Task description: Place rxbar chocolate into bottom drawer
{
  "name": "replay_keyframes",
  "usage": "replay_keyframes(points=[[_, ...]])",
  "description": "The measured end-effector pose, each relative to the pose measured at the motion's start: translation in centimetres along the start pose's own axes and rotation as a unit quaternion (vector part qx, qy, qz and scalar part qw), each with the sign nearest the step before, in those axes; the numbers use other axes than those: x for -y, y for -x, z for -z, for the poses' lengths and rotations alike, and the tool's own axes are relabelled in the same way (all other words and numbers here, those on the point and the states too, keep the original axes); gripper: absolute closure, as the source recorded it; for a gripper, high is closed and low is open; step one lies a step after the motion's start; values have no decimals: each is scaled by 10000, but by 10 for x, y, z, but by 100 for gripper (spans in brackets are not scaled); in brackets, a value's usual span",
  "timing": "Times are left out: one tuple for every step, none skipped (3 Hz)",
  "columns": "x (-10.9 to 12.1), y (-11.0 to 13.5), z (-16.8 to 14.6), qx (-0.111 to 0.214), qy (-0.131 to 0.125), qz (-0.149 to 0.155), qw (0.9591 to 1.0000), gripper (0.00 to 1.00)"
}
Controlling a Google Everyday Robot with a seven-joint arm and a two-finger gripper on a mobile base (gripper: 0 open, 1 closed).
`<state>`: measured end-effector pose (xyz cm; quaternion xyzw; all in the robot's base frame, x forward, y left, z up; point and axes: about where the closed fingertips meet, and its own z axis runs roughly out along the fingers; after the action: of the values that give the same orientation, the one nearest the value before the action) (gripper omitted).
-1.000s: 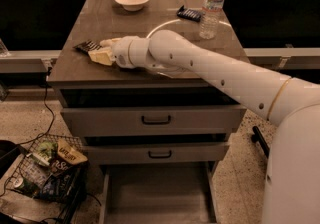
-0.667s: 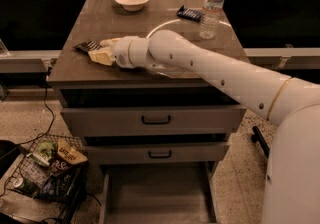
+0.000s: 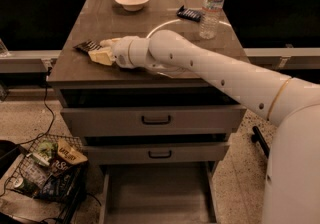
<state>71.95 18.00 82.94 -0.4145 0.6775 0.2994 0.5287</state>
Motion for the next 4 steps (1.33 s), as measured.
replay_keyframes(points=[[0,0,0,1,0,1,10000,100],[0,0,0,1,1,1,10000,100],[0,0,0,0,1,2,10000,100],[0,0,0,0,1,2,10000,100]])
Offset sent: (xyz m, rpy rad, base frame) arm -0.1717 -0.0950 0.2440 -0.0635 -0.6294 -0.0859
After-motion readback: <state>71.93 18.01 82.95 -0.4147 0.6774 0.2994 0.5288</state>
